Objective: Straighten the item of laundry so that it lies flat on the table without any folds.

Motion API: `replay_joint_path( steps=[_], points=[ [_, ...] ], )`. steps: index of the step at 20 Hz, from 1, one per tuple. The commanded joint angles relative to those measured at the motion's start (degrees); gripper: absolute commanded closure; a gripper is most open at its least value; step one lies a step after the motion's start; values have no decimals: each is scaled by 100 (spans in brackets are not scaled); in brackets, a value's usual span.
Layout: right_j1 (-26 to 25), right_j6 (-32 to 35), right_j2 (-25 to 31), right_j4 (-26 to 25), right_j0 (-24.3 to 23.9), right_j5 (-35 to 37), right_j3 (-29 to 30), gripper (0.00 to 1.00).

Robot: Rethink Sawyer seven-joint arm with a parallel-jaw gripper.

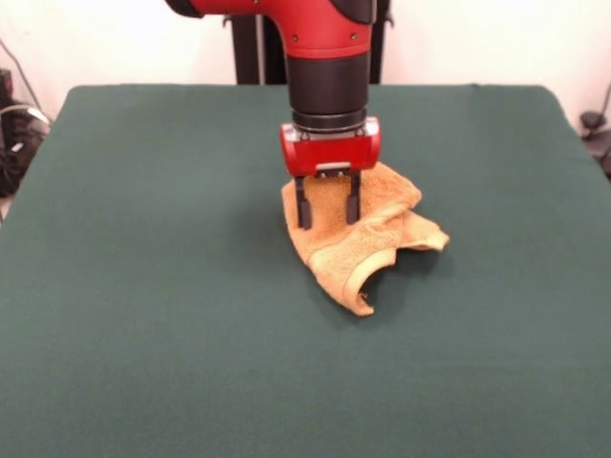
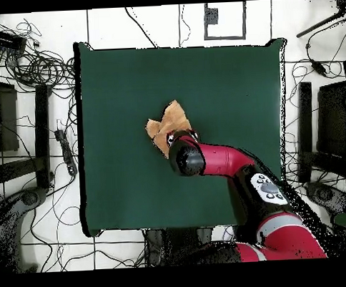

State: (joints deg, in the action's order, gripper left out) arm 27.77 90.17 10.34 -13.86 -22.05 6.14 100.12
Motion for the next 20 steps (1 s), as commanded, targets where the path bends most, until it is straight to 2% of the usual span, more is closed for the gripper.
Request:
replay_joint_path(
  steps=[1, 6, 7, 20],
  points=[
    [-800, 279, 857, 73, 73, 1212, 494, 0],
    [-785, 269, 835, -20, 67, 1150, 498, 0],
    [-782, 278, 824, -21, 73, 1172, 500, 100],
    [-804, 167, 883, -113, 45, 1158, 459, 100]
  ],
)
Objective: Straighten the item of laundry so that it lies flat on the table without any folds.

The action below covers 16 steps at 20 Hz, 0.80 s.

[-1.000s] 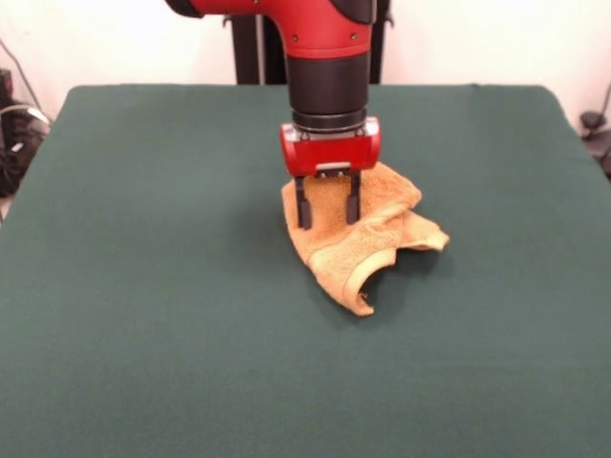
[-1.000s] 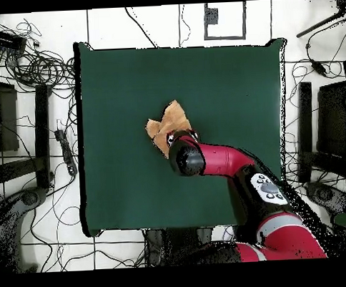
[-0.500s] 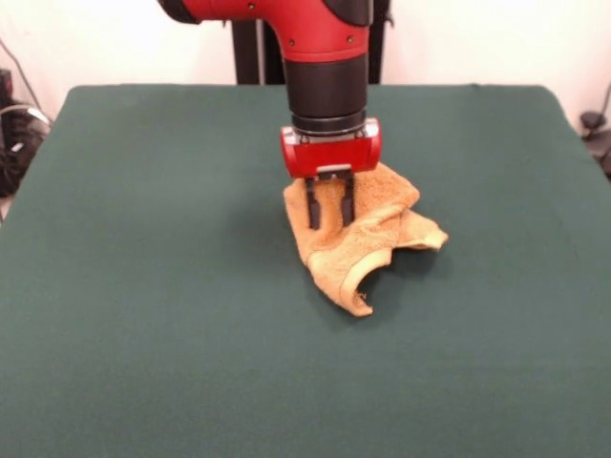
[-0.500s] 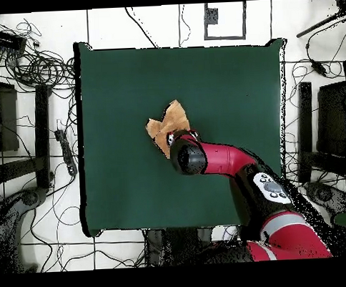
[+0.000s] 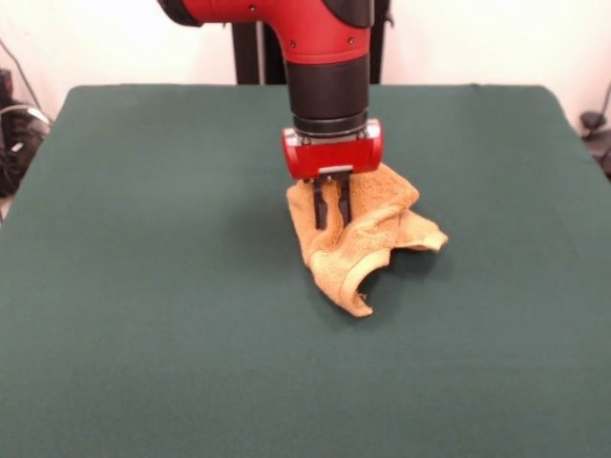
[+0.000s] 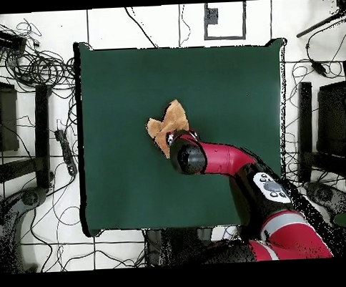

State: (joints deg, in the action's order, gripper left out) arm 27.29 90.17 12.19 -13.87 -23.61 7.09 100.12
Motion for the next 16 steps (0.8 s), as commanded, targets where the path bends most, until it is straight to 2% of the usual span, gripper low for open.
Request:
replay_joint_path(
  steps=[1, 7, 16],
  points=[
    [-720, 179, 677, -124, 226, 1032, 460, 100],
    [-372, 408, 438, 44, 495, 1243, 503, 100],
    [258, 568, -75, 185, 1061, 2114, 381, 100]
  ],
)
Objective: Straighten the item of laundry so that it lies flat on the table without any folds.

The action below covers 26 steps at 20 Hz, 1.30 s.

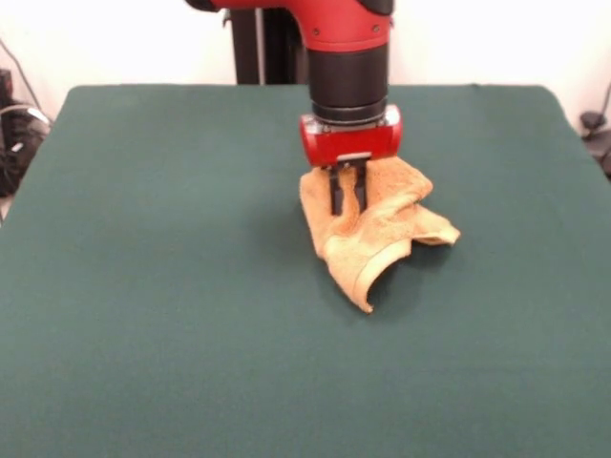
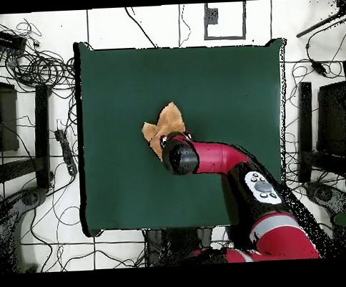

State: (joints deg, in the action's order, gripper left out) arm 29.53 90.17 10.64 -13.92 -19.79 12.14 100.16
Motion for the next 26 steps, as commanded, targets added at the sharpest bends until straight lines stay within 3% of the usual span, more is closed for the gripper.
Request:
replay_joint_path(
  steps=[1, 17, 26],
  points=[
    [81, 583, 44, 209, 718, 1726, 370, 100],
    [724, 675, -64, 308, 1078, 3446, -392, 100],
    [1068, 747, -59, 278, 1147, 3874, -338, 100]
  ],
)
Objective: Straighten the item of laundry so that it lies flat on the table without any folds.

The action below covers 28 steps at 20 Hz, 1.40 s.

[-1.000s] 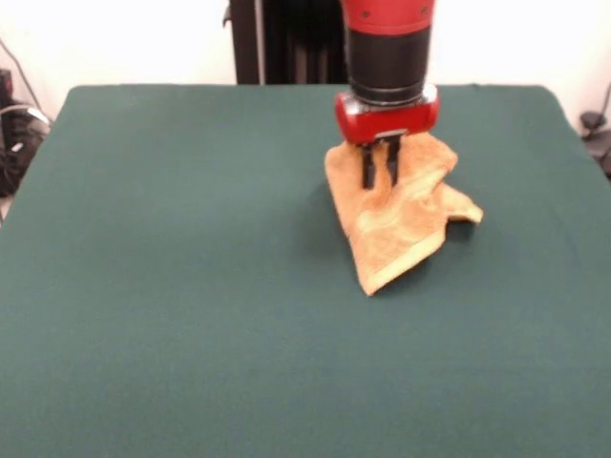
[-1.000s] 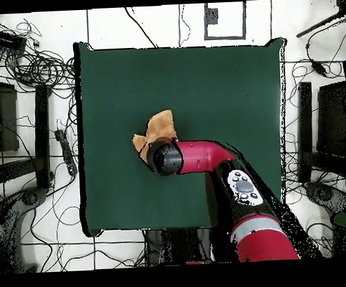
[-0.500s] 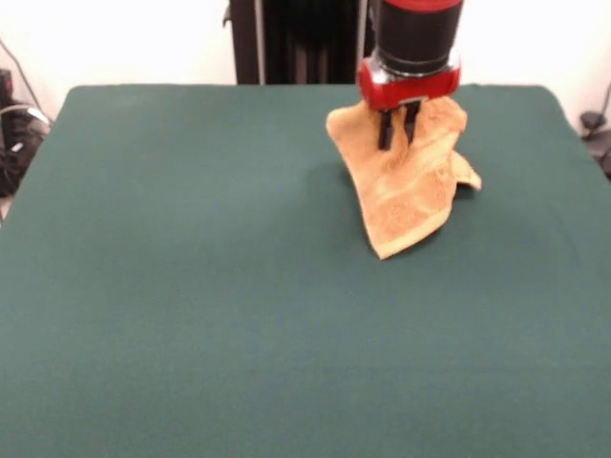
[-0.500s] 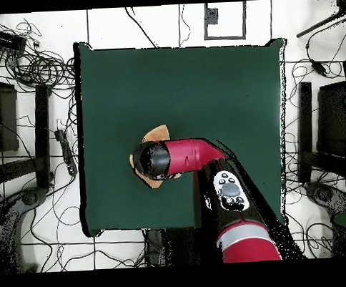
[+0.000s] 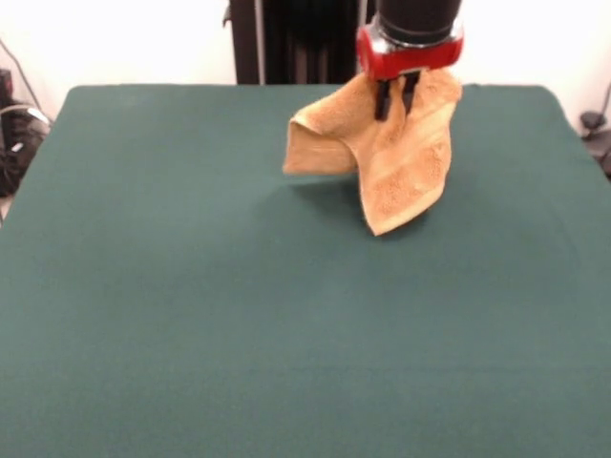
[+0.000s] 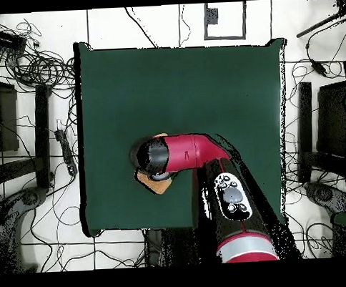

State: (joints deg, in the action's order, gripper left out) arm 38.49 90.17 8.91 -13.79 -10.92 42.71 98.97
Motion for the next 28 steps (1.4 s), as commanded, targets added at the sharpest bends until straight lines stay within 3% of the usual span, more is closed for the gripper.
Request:
replay_joint_path(
  steps=[1, 12, 19, 28],
  points=[
    [180, 752, 106, 246, 283, 874, -242, 100],
    [674, 719, 149, 291, 396, 1242, -338, 100],
    [675, 778, 271, 436, 366, 1195, -514, 100],
    [527, 862, 469, 901, 96, -404, 356, 100]
  ],
)
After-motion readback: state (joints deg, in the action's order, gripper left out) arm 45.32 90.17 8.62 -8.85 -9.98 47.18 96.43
